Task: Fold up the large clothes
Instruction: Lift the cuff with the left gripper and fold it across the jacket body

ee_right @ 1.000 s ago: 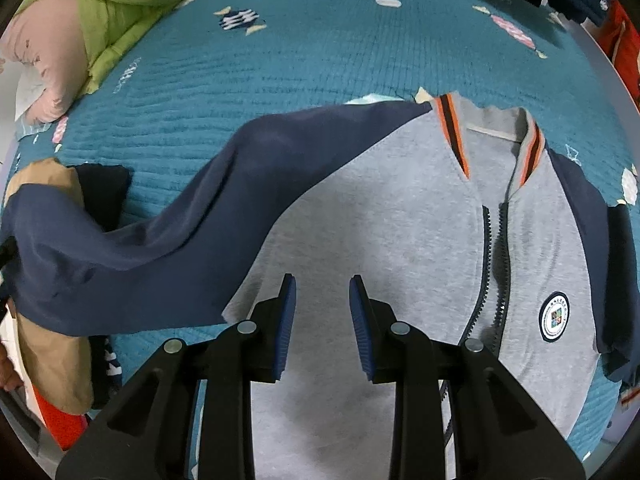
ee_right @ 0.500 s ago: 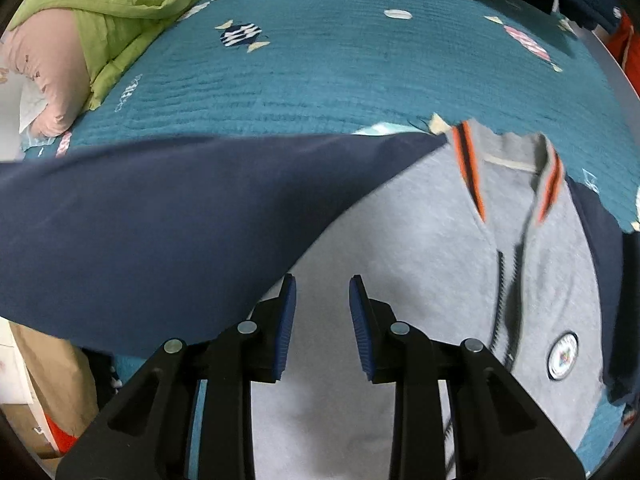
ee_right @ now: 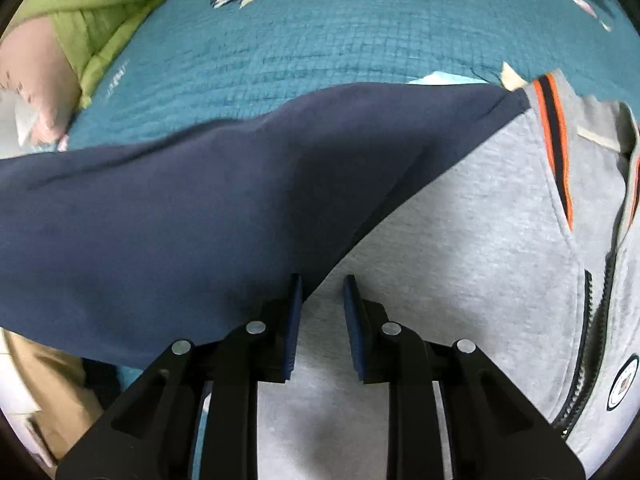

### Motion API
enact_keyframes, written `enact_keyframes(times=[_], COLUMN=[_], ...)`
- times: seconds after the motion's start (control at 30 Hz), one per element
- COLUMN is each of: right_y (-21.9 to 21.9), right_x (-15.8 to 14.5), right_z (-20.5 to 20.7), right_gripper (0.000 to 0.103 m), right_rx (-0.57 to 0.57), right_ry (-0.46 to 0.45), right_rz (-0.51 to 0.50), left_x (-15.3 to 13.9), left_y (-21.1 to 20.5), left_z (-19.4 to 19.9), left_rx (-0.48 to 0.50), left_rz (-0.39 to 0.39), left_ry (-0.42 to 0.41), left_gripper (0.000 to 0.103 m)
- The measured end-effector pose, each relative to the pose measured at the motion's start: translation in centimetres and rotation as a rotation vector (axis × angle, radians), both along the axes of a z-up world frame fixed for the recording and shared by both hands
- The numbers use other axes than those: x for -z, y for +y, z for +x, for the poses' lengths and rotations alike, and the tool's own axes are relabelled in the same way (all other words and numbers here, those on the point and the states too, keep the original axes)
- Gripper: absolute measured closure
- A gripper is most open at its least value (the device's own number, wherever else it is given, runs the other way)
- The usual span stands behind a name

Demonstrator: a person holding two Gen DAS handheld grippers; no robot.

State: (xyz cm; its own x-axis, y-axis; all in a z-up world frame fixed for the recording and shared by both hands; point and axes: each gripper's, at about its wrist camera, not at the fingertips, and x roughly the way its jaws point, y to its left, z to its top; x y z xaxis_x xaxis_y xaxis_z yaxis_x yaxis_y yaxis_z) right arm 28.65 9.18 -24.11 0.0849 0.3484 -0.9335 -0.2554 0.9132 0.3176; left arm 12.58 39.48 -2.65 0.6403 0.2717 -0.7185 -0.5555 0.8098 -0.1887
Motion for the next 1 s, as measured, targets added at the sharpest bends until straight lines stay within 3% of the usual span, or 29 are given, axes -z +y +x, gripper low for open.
enact_keyframes(times=[0.07, 0.17, 0.3, 0.5, 0.6, 0.77, 0.9, 1.0], right_y=[-1.4, -4.5, -11.2, -20.9, -25.8, -33.0, -37.6, -39.4], right_x=[-2.0, -5.1, -8.1, -10.9, -10.8, -8.7, -6.2, -5.7], right_z=[-0.8, -2.3, -4.6, -9.6, -11.4, -14.8, -17.3, -19.2], right_gripper=[0.083, 0.083, 0.083, 0.083, 0.083, 0.080, 0.080, 0.080], right_rx=[0.021, 0.069, 0.194, 0.402, 0.518, 0.690, 0.801, 0.849], right_ry=[-0.050, -0.132, -0.188, -0.313, -0.304, -0.275, -0.197, -0.175], right_rz=[0.050, 0.129, 0.180, 0.091, 0.081, 0.022, 0.006, -0.007], left_x=[-0.8, -1.4, -1.5, 0.0, 2.2, 7.8, 12.0, 15.6], left_y=[-2.2, -5.3, -11.8, -23.6, -30.4, -40.9, -47.3, -50.7], left_z=[0.3, 0.9, 3.0, 7.0, 9.2, 12.0, 13.3, 14.3], left_rx=[0.034, 0.096, 0.185, 0.377, 0.470, 0.655, 0.705, 0.708], left_rz=[0.031, 0.002, 0.012, -0.086, -0.100, -0.147, -0.076, -0.088], left_ry=[0.004, -0.012, -0.008, 0.036, 0.084, 0.240, 0.308, 0.394], left_gripper=[0.073, 0.073, 0.073, 0.073, 0.073, 0.073, 0.073, 0.073])
